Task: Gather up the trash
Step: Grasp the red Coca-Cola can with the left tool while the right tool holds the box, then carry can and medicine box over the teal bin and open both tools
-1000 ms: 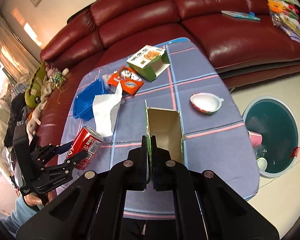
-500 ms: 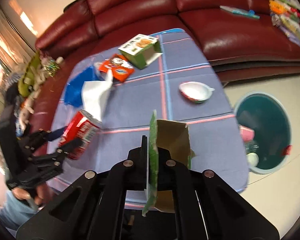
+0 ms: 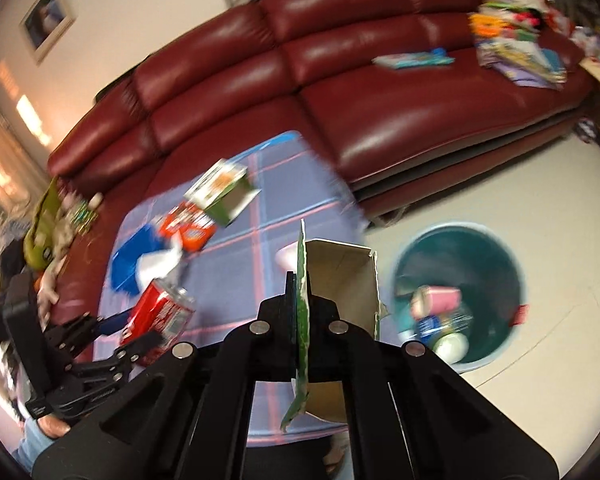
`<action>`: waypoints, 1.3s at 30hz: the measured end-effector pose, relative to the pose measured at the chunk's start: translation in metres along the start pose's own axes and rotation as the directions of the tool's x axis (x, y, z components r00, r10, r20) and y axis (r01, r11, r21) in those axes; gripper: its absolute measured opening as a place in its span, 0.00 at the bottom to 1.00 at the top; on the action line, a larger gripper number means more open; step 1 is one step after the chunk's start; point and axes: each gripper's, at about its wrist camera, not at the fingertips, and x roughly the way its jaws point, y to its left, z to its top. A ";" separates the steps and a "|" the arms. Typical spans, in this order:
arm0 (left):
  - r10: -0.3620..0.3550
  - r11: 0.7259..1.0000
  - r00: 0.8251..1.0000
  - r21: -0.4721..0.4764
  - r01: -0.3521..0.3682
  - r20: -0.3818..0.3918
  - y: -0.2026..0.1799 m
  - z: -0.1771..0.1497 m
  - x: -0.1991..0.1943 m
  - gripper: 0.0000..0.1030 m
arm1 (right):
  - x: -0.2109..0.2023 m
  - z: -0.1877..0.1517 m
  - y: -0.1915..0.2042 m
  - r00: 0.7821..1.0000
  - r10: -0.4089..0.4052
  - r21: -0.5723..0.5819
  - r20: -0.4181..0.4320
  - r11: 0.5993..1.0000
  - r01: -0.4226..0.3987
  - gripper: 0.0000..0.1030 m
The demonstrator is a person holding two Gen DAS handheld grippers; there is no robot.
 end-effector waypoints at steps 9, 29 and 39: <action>-0.072 0.991 0.997 0.111 0.074 -0.023 -0.081 0.054 0.048 0.49 | 0.006 0.006 -0.110 0.989 -0.150 0.133 0.013 0.980 0.147 0.02; -0.148 0.968 0.979 0.181 0.173 -0.140 -0.163 0.099 0.152 0.49 | 0.084 -0.008 -0.177 0.982 -0.075 0.242 -0.172 0.963 0.116 0.49; -0.183 0.949 0.963 0.219 0.225 -0.198 -0.196 0.103 0.183 0.50 | 0.054 -0.018 -0.208 0.967 -0.211 0.282 -0.140 0.928 0.243 0.82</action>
